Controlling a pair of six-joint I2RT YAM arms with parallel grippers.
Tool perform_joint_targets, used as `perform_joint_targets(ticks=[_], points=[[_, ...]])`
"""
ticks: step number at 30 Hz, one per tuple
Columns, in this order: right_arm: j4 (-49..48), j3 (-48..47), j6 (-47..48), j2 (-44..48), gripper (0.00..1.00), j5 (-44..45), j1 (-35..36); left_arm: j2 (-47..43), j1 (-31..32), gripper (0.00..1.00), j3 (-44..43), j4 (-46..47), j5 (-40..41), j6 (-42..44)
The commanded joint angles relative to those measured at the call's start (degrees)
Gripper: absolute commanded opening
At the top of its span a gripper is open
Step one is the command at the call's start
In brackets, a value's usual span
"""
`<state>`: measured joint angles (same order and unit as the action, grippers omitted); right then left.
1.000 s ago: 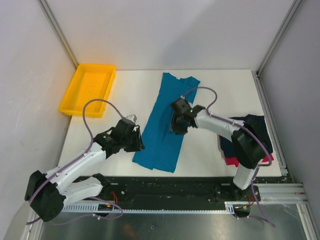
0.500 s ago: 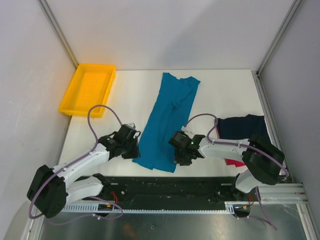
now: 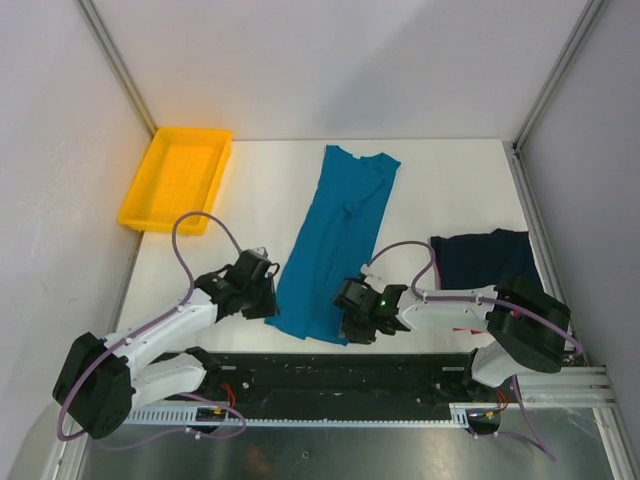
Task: Fold and stack the t-shirts
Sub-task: Rotate the tshirt 90 degrees
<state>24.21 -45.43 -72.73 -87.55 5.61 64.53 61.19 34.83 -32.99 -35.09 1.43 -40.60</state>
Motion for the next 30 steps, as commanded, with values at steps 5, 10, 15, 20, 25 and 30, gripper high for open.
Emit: perform_joint_targets(ticks=[5, 10, 15, 20, 25, 30], points=[[4.7, 1.4, -3.4, -1.1, 0.1, 4.7, 0.4, -1.9, -0.4, 0.36, 1.8, 0.9, 0.5, -2.6], [12.2, 2.8, -1.5, 4.2, 0.0, 8.1, -2.0, -1.6, 0.0, 0.34, 1.2, 1.7, -3.3, -0.5], [13.9, 6.1, 0.3, 9.5, 0.0, 7.7, -4.3, -0.2, 2.4, 0.29, -0.3, 3.7, -6.8, 1.0], [12.0, 8.1, 1.2, 9.9, 0.0, 5.9, -4.9, 3.5, 7.3, 0.23, -3.4, 5.1, -8.6, 1.2], [11.1, 8.2, 1.6, 9.8, 0.0, 5.1, -5.2, 4.6, 9.9, 0.2, -3.0, 5.2, -7.3, -1.2], [10.7, 8.2, 1.9, 10.1, 0.0, 4.9, -5.6, 4.3, 10.3, 0.23, -0.4, 6.2, -5.7, -3.2]])
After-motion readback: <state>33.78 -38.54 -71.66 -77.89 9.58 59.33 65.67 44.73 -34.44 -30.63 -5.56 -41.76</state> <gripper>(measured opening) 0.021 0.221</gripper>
